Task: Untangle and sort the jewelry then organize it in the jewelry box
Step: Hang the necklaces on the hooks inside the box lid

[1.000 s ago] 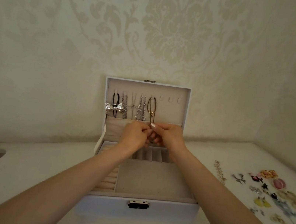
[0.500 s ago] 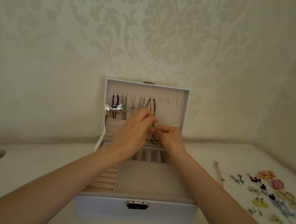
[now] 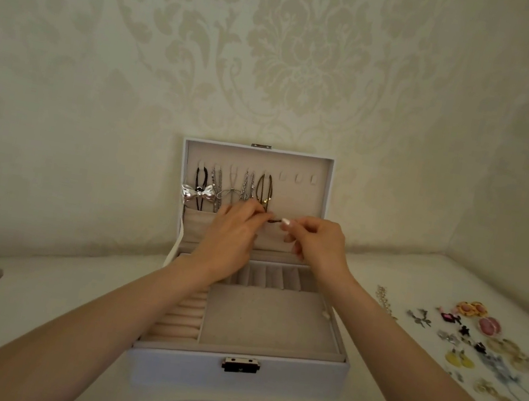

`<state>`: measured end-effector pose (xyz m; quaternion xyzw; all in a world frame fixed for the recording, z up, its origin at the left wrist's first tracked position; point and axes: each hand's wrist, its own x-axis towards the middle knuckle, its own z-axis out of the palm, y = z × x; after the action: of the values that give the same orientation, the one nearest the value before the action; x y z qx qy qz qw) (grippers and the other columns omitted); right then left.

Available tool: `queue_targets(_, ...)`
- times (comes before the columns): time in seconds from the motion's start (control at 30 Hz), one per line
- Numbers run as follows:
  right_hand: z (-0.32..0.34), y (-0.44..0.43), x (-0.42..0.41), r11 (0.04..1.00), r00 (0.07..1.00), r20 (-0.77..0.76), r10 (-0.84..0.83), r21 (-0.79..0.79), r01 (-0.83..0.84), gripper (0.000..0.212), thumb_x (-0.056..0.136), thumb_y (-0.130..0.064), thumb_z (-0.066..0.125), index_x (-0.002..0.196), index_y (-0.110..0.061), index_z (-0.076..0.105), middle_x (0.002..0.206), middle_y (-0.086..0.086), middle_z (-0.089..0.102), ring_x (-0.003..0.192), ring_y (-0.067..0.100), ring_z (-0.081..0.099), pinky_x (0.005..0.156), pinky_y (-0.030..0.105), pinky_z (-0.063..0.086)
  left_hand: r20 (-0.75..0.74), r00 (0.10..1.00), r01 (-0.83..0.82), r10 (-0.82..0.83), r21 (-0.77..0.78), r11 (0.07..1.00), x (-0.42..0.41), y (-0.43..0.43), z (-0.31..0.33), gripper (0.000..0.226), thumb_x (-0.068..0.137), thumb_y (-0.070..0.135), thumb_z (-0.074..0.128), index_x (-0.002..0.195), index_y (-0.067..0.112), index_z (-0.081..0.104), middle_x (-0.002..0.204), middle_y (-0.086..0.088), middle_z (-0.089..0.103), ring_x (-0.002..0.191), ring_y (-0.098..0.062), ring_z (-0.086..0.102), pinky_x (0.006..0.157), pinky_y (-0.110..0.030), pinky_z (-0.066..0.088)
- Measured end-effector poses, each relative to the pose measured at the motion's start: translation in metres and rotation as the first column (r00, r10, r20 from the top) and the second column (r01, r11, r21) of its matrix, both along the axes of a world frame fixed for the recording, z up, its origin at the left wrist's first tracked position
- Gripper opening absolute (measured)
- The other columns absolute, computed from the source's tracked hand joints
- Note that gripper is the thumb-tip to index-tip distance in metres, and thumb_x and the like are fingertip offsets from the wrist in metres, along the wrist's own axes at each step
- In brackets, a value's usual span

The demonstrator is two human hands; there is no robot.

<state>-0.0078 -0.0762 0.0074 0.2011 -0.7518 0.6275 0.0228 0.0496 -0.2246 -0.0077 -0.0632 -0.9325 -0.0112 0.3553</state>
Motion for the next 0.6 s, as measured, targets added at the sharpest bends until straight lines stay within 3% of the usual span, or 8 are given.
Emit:
queue_targets(0.2,0.018,-0.012,-0.012,1.0,0.996,-0.089,-0.022,0.015,0.023,0.006,0.086,-0.006,0.067,0.083,-0.001,0.068,0.059,0.004,0.059,0.039,0.001,0.053,0.044,0.017,0.05,0.049,0.995,-0.087,0.085,0.031,0.996,-0.001,0.002,0.004,0.047,0.078,0.003,0.062,0.125,0.008,0.058,0.114,-0.011,0.056,0.109,-0.031,0.051,0.08,-0.034,0.026)
queue_targets(0.47,0.033,-0.021,-0.017,0.969,0.98,0.129,0.148,-0.217,-0.118,0.01,0.082,0.007,0.065,0.092,0.006,0.067,0.066,0.014,0.063,0.045,0.012,0.062,0.049,0.022,0.055,0.104,0.985,-0.139,0.138,0.004,0.99,0.001,0.006,0.006,0.038,0.088,0.015,0.052,0.127,0.012,0.053,0.12,-0.006,0.049,0.114,-0.023,0.046,0.081,-0.03,0.021)
queue_targets(0.53,0.029,-0.023,-0.019,0.979,0.989,0.095,0.117,-0.178,-0.099,0.011,0.081,0.01,0.065,0.086,0.0,0.068,0.066,0.012,0.064,0.046,0.01,0.062,0.052,0.02,0.055,0.134,0.979,-0.157,0.154,0.013,0.987,-0.001,0.007,0.009,0.038,0.09,0.017,0.051,0.127,0.013,0.052,0.121,-0.005,0.049,0.115,-0.023,0.045,0.085,-0.031,0.025)
queue_targets(0.6,0.022,-0.026,-0.024,0.999,0.997,-0.073,0.027,-0.015,-0.028,0.018,0.078,0.007,0.068,0.078,-0.011,0.069,0.068,0.005,0.066,0.054,0.006,0.063,0.061,0.02,0.054,0.166,0.971,-0.178,0.174,0.009,0.984,-0.003,0.008,0.011,0.037,0.091,0.018,0.05,0.128,0.014,0.051,0.122,-0.006,0.05,0.116,-0.024,0.044,0.09,-0.031,0.028)
